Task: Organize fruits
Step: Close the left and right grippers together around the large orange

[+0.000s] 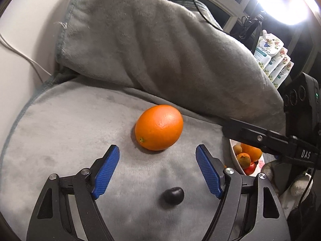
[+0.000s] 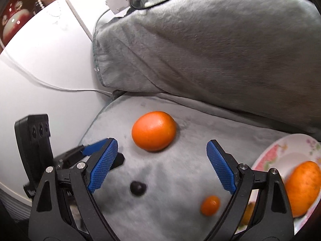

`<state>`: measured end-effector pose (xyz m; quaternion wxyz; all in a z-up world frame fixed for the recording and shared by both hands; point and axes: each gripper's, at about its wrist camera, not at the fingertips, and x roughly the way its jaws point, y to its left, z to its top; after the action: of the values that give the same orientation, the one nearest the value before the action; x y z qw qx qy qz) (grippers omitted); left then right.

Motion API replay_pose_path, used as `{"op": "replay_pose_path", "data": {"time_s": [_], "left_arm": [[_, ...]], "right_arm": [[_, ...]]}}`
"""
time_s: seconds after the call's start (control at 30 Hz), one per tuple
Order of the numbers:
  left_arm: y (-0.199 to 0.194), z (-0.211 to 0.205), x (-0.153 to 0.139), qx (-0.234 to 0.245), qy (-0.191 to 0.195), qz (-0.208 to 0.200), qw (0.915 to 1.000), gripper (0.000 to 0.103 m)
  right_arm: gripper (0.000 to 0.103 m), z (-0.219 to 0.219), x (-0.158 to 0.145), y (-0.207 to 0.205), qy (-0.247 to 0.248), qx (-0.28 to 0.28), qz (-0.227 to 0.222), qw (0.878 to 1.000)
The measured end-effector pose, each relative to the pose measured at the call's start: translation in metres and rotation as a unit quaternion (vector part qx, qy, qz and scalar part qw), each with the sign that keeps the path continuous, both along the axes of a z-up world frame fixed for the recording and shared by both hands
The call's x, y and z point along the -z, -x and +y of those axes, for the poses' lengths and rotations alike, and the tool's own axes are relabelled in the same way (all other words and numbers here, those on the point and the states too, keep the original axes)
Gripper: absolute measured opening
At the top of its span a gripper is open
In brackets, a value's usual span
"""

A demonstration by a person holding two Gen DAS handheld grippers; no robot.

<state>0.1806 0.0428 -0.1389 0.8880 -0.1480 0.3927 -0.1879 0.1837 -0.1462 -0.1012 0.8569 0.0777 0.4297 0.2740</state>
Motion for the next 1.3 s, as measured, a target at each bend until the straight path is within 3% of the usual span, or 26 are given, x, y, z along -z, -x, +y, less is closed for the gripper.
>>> {"op": "replay_pose_path", "data": {"time_s": [0.27,0.47,0.87,0.93,1.3], "left_arm": [[-0.012,-0.005,0.010,0.011,0.011,0.020,0.9997,0.068],[-0.018,-0.007,0.014,0.016,0.017,0.030,0.9993,0.063],[-0.026,0.000,0.023,0.007,0.023,0.046,0.9986,0.062],[-0.028,0.000,0.025,0.007,0.020,0.049,0.9985,0.062],[-0.022,-0.007,0.021,0.019,-0.001,0.041,0.9990,0.054]], "right_arm": [[0.092,0.016,0.014,-0.030,-0.032,0.000,0.043,0.999],[0.086,0.021,0.026,-0.046,-0.042,0.013,0.067,0.997],[0.080,0.040,0.043,-0.060,-0.035,0.006,0.087,0.996],[0.070,0.041,0.047,-0.062,-0.037,0.005,0.094,0.995],[0.069,0.039,0.051,-0.062,-0.045,0.004,0.089,0.995]]}}
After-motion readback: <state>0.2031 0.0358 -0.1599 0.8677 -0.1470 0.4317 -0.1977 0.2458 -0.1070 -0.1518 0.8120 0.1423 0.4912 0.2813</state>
